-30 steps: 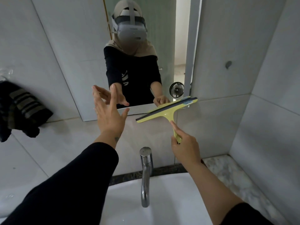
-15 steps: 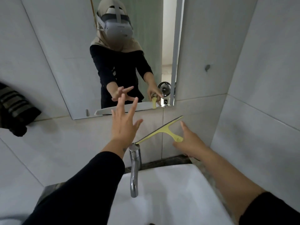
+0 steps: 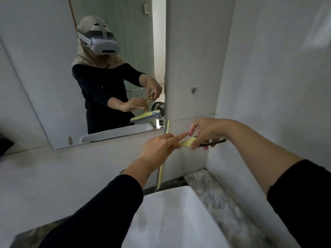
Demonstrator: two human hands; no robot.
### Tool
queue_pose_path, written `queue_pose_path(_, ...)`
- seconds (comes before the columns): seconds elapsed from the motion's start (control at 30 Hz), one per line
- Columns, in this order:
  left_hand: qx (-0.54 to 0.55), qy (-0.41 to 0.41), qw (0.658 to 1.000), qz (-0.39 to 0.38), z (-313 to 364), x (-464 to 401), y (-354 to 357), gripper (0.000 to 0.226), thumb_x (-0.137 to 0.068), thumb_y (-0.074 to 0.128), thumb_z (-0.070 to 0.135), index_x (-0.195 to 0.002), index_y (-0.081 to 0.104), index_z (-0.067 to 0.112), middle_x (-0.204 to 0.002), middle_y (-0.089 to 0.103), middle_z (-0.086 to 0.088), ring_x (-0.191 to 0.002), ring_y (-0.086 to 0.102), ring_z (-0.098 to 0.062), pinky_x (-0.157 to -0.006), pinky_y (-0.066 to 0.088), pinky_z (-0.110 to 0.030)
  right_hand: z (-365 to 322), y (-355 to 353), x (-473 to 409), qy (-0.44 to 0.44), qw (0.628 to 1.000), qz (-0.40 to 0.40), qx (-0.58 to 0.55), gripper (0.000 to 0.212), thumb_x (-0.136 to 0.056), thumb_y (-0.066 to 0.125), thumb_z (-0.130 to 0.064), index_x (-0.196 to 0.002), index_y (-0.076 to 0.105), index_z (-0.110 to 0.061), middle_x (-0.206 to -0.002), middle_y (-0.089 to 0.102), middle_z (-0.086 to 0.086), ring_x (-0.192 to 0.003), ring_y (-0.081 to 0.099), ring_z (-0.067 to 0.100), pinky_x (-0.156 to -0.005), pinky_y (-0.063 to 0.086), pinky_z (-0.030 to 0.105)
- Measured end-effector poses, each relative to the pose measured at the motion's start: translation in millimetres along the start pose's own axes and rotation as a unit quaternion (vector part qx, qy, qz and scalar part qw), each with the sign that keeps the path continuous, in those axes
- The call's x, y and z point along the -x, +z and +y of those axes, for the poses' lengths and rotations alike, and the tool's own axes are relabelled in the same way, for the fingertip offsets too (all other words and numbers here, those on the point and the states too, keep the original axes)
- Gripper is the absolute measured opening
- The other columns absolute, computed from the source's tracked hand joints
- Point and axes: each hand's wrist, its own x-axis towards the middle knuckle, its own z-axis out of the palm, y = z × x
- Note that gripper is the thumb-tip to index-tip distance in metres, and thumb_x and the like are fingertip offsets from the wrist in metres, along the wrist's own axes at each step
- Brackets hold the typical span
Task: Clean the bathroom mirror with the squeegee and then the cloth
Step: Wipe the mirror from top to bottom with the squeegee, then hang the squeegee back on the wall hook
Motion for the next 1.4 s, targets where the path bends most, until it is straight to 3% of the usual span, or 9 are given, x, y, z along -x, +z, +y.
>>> queue_pose_path(0.13, -0.022, 0.01, 0.999, 0.033, 4.9, -6.9, -1.5, 0.042, -0.094, 0.04, 0.041, -0.136, 0.045, 0.042, -0.091, 0.062, 0.001, -0.07, 0.062, -0.025, -0.05, 0.036, -0.026, 3.9, -23.8, 5.4, -0.006, 0.994, 0.102, 0.043, 0.032, -0.069, 0.082, -0.035, -0.091, 0.066, -0.018, -0.075, 0.065, 0.001, -0.06, 0.056, 0.014, -0.053, 0.042, 0.025)
queue_pose_path(0.3, -0.004, -0.078, 0.997, 0.028, 6.1, -12.5, 9.0, 0.047, -0.098, 0.044, 0.029, -0.14, 0.034, 0.048, -0.096, 0.055, 0.003, -0.075, 0.059, -0.022, -0.054, 0.033, -0.029, 6.4, -29.2, -6.1, 0.017, 0.943, 0.3, -0.143, 0.023, -0.084, 0.067, -0.031, -0.098, 0.056, -0.017, -0.092, 0.06, 0.008, -0.081, 0.066, 0.027, -0.068, 0.06, 0.043)
queue_pose_path(0.47, 0.013, -0.107, 0.994, 0.029, 10.4, -19.9, 25.5, 0.048, -0.098, 0.045, 0.026, -0.143, 0.034, 0.041, -0.098, 0.055, -0.003, -0.072, 0.059, -0.028, -0.052, 0.043, -0.037, -10.0, -11.8, -29.3, 0.027, 0.91, 0.326, -0.255, 0.026, -0.085, 0.064, -0.033, -0.098, 0.048, -0.016, -0.084, 0.061, 0.007, -0.079, 0.07, 0.031, -0.068, 0.06, 0.047)
queue_pose_path(0.57, 0.007, -0.106, 0.994, 0.031, 12.1, -26.5, 35.0, 0.05, -0.098, 0.045, 0.025, -0.145, 0.031, 0.037, -0.099, 0.053, -0.004, -0.072, 0.057, -0.028, -0.052, 0.036, -0.034, -16.6, -4.8, -48.4, 0.044, 0.892, 0.373, -0.25, 0.045, -0.077, 0.072, -0.038, -0.11, 0.048, -0.018, -0.101, 0.064, 0.008, -0.085, 0.068, 0.03, -0.072, 0.059, 0.045)
queue_pose_path(0.7, 0.022, -0.122, 0.992, 0.033, 8.0, -37.0, 46.0, 0.052, -0.099, 0.045, 0.024, -0.147, 0.028, 0.034, -0.098, 0.053, -0.006, -0.07, 0.056, -0.027, -0.054, 0.032, -0.033, -15.8, -2.8, -70.6, 0.046, 0.883, 0.395, -0.248, 0.042, -0.077, 0.072, -0.025, -0.11, 0.047, -0.021, -0.093, 0.059, 0.003, -0.084, 0.064, 0.026, -0.073, 0.058, 0.043)
queue_pose_path(0.8, 0.038, -0.128, 0.99, 0.042, 2.5, -48.6, 53.2, 0.054, -0.098, 0.047, 0.024, -0.147, 0.028, 0.034, -0.096, 0.055, -0.005, -0.072, 0.058, -0.03, -0.053, 0.034, -0.035, -12.1, -5.3, -86.7, 0.016, 0.868, 0.426, -0.255, 0.037, -0.078, 0.069, -0.021, -0.111, 0.052, -0.022, -0.087, 0.061, 0.003, -0.077, 0.063, 0.024, -0.067, 0.058, 0.038)
queue_pose_path(0.93, 0.032, -0.147, 0.988, 0.03, -1.1, -71.2, 64.6, 0.058, -0.098, 0.043, 0.02, -0.149, 0.018, 0.037, -0.1, 0.054, -0.004, -0.079, 0.059, -0.03, -0.056, 0.035, -0.036, -5.5, -15.4, -107.0, -0.019, 0.853, 0.474, -0.218, 0.034, -0.08, 0.069, -0.021, -0.112, 0.058, -0.023, -0.083, 0.057, -0.001, -0.075, 0.058, 0.02, -0.05, 0.036, 0.022)
queue_pose_path(1.07, 0.054, -0.16, 0.986, 0.013, -8.9, -95.6, 83.1, 0.076, -0.092, 0.05, 0.004, -0.149, 0.014, 0.038, -0.101, 0.053, -0.005, -0.08, 0.059, -0.032, -0.057, 0.039, -0.039, 4.8, -27.8, -131.5, -0.013, 0.837, 0.498, -0.227, 0.035, -0.079, 0.071, -0.023, -0.113, 0.06, -0.024, -0.087, 0.06, 0.001, -0.083, 0.062, 0.022, -0.064, 0.044, 0.026)
queue_pose_path(1.4, 0.083, -0.16, 0.983, -0.03, -28.3, -121.2, 121.5, 0.089, -0.085, 0.047, -0.008, -0.15, 0.005, 0.036, -0.113, 0.048, -0.007, -0.087, 0.057, -0.033, -0.06, 0.038, -0.038, 30.5, -32.2, -179.5, -0.029, 0.821, 0.51, -0.254, 0.036, -0.077, 0.075, -0.018, -0.11, 0.06, -0.024, -0.082, 0.056, 0.0, -0.085, 0.061, 0.024, -0.073, 0.046, 0.029)
